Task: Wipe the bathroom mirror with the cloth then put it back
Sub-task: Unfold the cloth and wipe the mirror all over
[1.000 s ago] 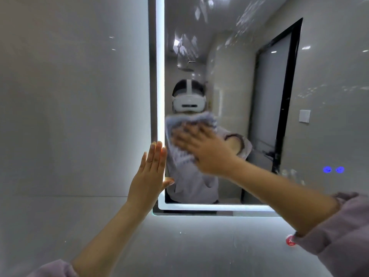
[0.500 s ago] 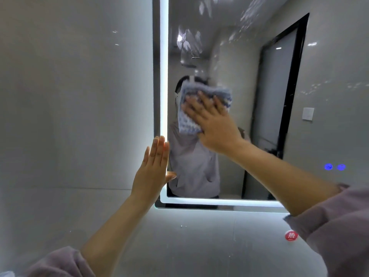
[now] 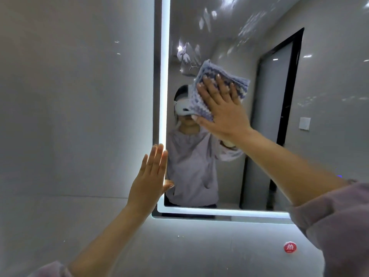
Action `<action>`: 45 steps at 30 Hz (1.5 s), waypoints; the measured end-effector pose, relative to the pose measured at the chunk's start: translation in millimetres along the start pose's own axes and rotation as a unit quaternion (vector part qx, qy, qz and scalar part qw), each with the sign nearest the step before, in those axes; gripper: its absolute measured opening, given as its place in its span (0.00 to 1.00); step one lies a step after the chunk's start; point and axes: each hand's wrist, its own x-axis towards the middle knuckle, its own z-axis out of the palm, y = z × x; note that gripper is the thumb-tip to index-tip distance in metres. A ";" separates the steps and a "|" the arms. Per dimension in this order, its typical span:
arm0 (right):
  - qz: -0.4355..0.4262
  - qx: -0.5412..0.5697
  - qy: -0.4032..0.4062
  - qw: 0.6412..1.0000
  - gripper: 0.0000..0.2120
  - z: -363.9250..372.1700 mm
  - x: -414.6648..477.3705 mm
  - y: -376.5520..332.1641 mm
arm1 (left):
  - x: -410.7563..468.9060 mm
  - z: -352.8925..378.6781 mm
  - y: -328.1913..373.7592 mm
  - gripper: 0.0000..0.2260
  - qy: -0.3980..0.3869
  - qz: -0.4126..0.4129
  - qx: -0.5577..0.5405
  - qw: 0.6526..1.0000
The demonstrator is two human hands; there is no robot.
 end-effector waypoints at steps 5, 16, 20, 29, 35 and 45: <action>-0.137 -0.032 -0.093 0.986 0.35 17.0 -54.8 -19.6 | 15.0 -18.7 -3.1 0.32 0.056 -0.026 -0.092 0.994; -0.006 0.007 0.021 1.000 0.24 -13.2 5.0 29.4 | 104.1 -52.2 -5.7 0.32 0.150 -0.058 -0.127 0.979; 0.007 -0.012 0.043 0.999 0.26 -3.7 0.0 25.0 | 103.0 -40.7 -5.3 0.32 0.151 -0.041 -0.104 0.982; -0.076 -0.045 0.038 0.995 0.26 -9.0 23.1 38.8 | 102.6 -27.7 -5.6 0.30 0.156 -0.042 -0.128 0.979; 0.035 -0.011 0.075 0.997 0.26 -13.3 66.1 31.9 | 104.1 -23.5 -6.5 0.30 0.164 -0.047 -0.119 0.978; -0.118 -0.072 0.028 0.990 0.25 -38.7 68.5 61.7 | 105.4 -19.4 -6.7 0.30 0.173 -0.048 -0.132 0.975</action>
